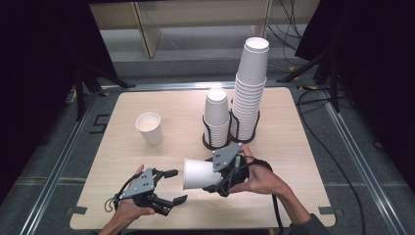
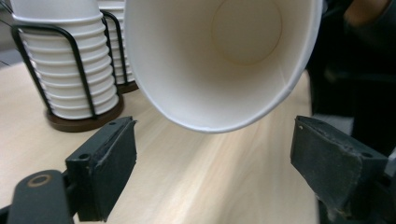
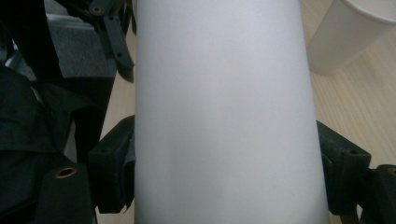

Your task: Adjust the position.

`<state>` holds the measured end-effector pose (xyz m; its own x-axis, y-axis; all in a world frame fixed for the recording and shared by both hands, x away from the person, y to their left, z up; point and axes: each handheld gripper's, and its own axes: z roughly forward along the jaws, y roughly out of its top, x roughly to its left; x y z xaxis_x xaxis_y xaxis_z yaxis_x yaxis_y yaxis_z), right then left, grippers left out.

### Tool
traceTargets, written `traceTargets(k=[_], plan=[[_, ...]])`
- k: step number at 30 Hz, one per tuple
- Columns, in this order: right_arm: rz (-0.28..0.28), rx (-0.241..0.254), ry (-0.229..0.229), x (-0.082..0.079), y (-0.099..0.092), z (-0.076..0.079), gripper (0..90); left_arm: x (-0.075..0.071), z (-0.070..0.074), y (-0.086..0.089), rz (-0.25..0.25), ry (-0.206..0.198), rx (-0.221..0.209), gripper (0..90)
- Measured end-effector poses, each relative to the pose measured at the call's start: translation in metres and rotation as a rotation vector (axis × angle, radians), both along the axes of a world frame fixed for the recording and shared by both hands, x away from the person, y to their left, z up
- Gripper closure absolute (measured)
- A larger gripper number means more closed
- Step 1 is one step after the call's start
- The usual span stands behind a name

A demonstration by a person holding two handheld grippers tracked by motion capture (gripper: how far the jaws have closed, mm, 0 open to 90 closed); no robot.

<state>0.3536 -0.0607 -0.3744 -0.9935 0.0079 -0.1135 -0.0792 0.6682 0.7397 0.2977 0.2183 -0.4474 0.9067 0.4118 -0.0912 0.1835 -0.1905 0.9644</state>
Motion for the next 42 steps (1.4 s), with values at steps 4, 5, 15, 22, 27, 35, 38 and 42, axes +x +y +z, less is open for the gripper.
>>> traceTargets(k=[4, 5, 15, 22, 27, 35, 38, 42], plan=[[0.010, 0.052, 0.016, 0.000, 0.000, 0.001, 23.0, 0.000, -0.001, -0.003, 0.000, 0.019, -0.020, 14.2], [0.010, 0.056, 0.030, 0.000, 0.001, 0.000, 23.0, 0.000, -0.002, -0.004, -0.003, 0.018, -0.042, 14.2], [0.046, 0.093, 0.052, -0.001, 0.009, -0.008, 22.9, -0.001, 0.002, -0.004, 0.019, 0.063, -0.137, 13.4], [0.070, 0.126, 0.108, -0.001, 0.013, -0.015, 22.8, -0.003, 0.003, -0.005, -0.001, 0.075, -0.180, 9.0], [0.098, 0.126, 0.118, -0.003, 0.019, -0.022, 22.8, -0.003, 0.003, -0.008, -0.012, 0.061, -0.209, 5.9], [0.112, 0.142, 0.142, -0.003, 0.023, -0.028, 22.7, -0.005, 0.004, -0.007, -0.002, 0.052, -0.189, 5.9], [0.116, 0.140, 0.149, -0.002, 0.023, -0.030, 22.6, -0.005, 0.005, -0.007, -0.007, 0.035, -0.173, 7.9], [0.099, 0.144, 0.170, -0.001, 0.022, -0.032, 22.0, -0.005, 0.006, -0.007, -0.006, 0.026, -0.176, 10.6]])
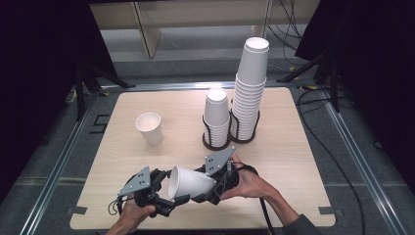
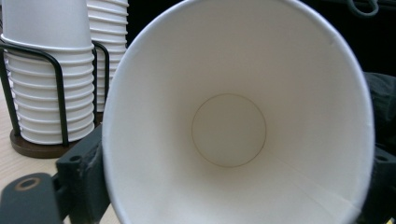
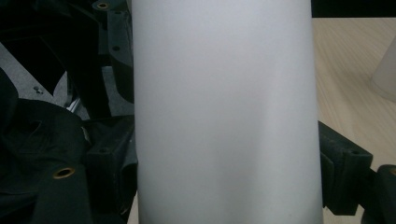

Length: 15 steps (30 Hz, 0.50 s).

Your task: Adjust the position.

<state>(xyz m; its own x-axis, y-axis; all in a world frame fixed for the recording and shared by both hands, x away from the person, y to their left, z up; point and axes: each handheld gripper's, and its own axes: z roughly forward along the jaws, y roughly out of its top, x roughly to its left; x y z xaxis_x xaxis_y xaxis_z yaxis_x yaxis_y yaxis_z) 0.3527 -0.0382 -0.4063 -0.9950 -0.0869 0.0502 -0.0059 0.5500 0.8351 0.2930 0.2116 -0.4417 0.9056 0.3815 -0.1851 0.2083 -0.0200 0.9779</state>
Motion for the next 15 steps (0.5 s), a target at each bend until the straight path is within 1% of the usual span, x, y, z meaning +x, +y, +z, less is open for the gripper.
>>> traceTargets(k=[1, 2, 3, 4, 5, 6, 8, 10, 11, 13, 15], plan=[[0.000, 0.000, 0.000, 0.0000, 0.0000, 0.0000, 22.0, 0.0000, 0.0000, 0.0000, 0.000, 0.000, 0.000, 11.2], [-0.009, -0.026, 0.015, -0.0008, 0.0000, -0.0006, 20.2, 0.0003, 0.0001, -0.0012, -0.007, -0.010, -0.018, 12.1], [-0.009, -0.026, 0.015, -0.0008, 0.0000, -0.0006, 20.2, 0.0003, 0.0001, -0.0012, -0.007, -0.010, -0.018, 12.6], [-0.015, -0.036, 0.010, -0.0011, 0.0001, -0.0007, 18.9, -0.0006, 0.0019, 0.0004, 0.007, -0.006, 0.010, 12.6], [-0.035, -0.069, -0.006, -0.0024, 0.0001, 0.0001, 16.2, 0.0000, 0.0031, 0.0024, 0.009, -0.012, 0.022, 14.0], [-0.040, -0.083, -0.014, -0.0031, -0.0002, 0.0007, 16.1, -0.0002, 0.0033, 0.0025, 0.013, -0.009, 0.017, 14.4], [-0.047, -0.094, -0.019, -0.0036, -0.0010, 0.0018, 16.0, 0.0002, 0.0039, 0.0035, 0.027, -0.011, 0.029, 15.1], [-0.058, -0.105, -0.028, -0.0036, -0.0014, 0.0024, 16.0, 0.0006, 0.0044, 0.0040, 0.031, -0.009, 0.031, 15.4], [-0.064, -0.106, -0.025, -0.0035, -0.0016, 0.0026, 16.0, 0.0007, 0.0043, 0.0040, 0.032, -0.013, 0.030, 15.5], [-0.082, -0.109, -0.039, -0.0030, -0.0022, 0.0035, 16.0, 0.0003, 0.0054, 0.0042, 0.036, -0.015, 0.043, 15.7], [-0.095, -0.111, -0.044, -0.0033, -0.0024, 0.0038, 15.8, 0.0000, 0.0060, 0.0035, 0.044, -0.016, 0.050, 15.8]])
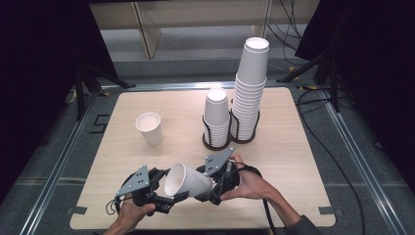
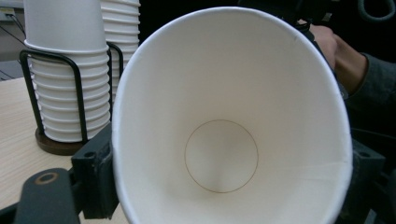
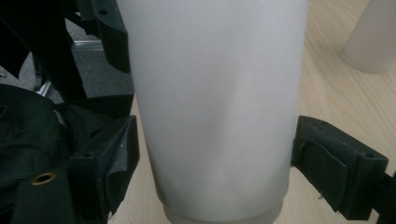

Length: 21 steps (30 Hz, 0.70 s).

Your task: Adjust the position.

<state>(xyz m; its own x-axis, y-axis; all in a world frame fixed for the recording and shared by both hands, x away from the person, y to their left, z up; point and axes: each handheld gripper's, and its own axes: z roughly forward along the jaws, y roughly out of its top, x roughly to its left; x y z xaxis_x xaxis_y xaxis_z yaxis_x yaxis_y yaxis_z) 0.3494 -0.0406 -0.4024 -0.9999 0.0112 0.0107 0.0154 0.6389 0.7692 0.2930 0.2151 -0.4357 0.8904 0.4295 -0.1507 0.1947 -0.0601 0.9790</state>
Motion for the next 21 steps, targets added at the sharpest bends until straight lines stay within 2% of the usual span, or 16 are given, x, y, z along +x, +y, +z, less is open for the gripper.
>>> traceTargets(k=[2, 4, 5, 7, 8, 10, 12, 13, 16, 17, 18, 21], plan=[[-0.012, -0.009, -0.015, -0.001, 0.000, 0.001, 15.8, 0.000, 0.001, 0.000, 0.006, 0.002, 0.019, 15.9], [-0.011, -0.018, -0.023, -0.002, 0.000, 0.000, 15.8, -0.001, 0.001, -0.001, 0.013, 0.006, 0.014, 15.9], [-0.014, -0.023, -0.044, -0.002, 0.001, 0.001, 15.7, 0.000, 0.001, -0.002, 0.006, -0.004, 0.021, 16.0], [-0.019, -0.026, -0.051, -0.003, 0.002, 0.000, 15.7, 0.000, 0.001, -0.003, 0.012, -0.007, 0.033, 16.1], [-0.019, -0.030, -0.047, -0.005, 0.006, -0.002, 15.7, -0.002, 0.003, -0.003, 0.024, -0.002, 0.083, 16.1], [-0.029, -0.028, -0.051, -0.006, 0.009, -0.005, 15.7, -0.003, 0.003, -0.005, 0.026, -0.003, 0.109, 16.1], [-0.028, -0.041, -0.055, -0.007, 0.013, -0.009, 15.8, -0.003, 0.003, -0.008, 0.022, -0.009, 0.111, 16.1], [-0.029, -0.046, -0.053, -0.008, 0.014, -0.011, 15.8, -0.004, 0.004, -0.008, 0.033, -0.004, 0.141, 16.1], [-0.020, -0.060, -0.062, -0.009, 0.018, -0.015, 20.7, -0.004, 0.002, -0.010, 0.029, -0.007, 0.145, 16.0], [-0.026, -0.066, -0.064, -0.010, 0.019, -0.015, 21.1, -0.005, 0.003, -0.009, 0.037, 0.000, 0.164, 15.8], [-0.026, -0.070, -0.067, -0.010, 0.019, -0.016, 21.4, -0.004, 0.002, -0.009, 0.036, 0.002, 0.166, 15.3], [-0.031, -0.044, -0.052, -0.009, 0.019, -0.017, 22.1, -0.002, 0.000, -0.006, 0.046, 0.017, 0.105, 11.9]])
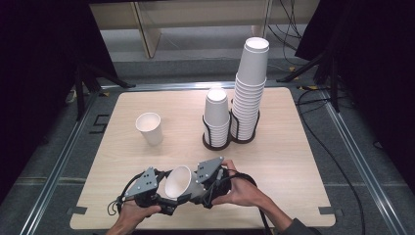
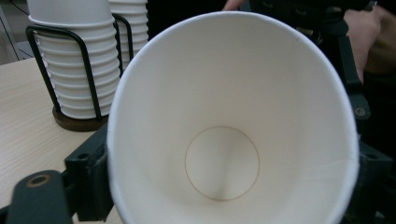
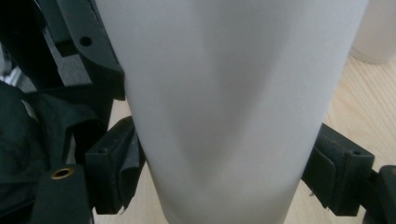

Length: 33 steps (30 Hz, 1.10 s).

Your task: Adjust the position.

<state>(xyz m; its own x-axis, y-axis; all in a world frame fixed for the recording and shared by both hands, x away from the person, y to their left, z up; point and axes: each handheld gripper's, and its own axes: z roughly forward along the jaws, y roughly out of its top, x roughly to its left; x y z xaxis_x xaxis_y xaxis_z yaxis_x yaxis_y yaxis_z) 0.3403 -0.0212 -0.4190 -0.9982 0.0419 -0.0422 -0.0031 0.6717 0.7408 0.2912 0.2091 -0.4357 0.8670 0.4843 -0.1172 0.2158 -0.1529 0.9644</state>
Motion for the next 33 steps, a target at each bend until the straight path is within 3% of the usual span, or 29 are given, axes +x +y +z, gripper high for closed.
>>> traceTargets(k=[3, 7, 10, 16, 22, 25, 28, 33], plan=[[-0.010, 0.082, 0.041, 0.002, -0.002, 0.001, 22.5, 0.003, 0.000, 0.004, 0.026, 0.009, -0.097, 8.8], [-0.029, 0.190, 0.083, 0.005, -0.002, 0.001, 22.6, 0.001, -0.001, 0.004, 0.053, 0.018, -0.178, 7.3], [-0.038, 0.215, 0.115, 0.005, 0.000, -0.001, 22.6, 0.000, -0.001, 0.003, 0.051, -0.002, -0.175, 12.9], [-0.043, 0.238, 0.141, 0.005, 0.001, -0.003, 22.2, 0.000, 0.000, 0.003, 0.053, -0.002, -0.178, 13.4], [-0.032, 0.246, 0.137, 0.005, 0.002, -0.005, 21.4, -0.001, 0.000, 0.003, 0.043, -0.018, -0.163, 15.1], [-0.047, 0.249, 0.161, 0.005, 0.002, -0.006, 20.3, -0.001, 0.000, 0.004, 0.042, -0.016, -0.166, 16.2], [-0.063, 0.233, 0.154, 0.006, 0.001, -0.007, 15.6, 0.000, 0.002, 0.006, 0.053, -0.019, -0.187, 16.6], [-0.094, 0.203, 0.157, 0.010, -0.008, -0.010, 15.9, 0.004, 0.003, 0.014, 0.125, -0.021, -0.151, 16.6]])
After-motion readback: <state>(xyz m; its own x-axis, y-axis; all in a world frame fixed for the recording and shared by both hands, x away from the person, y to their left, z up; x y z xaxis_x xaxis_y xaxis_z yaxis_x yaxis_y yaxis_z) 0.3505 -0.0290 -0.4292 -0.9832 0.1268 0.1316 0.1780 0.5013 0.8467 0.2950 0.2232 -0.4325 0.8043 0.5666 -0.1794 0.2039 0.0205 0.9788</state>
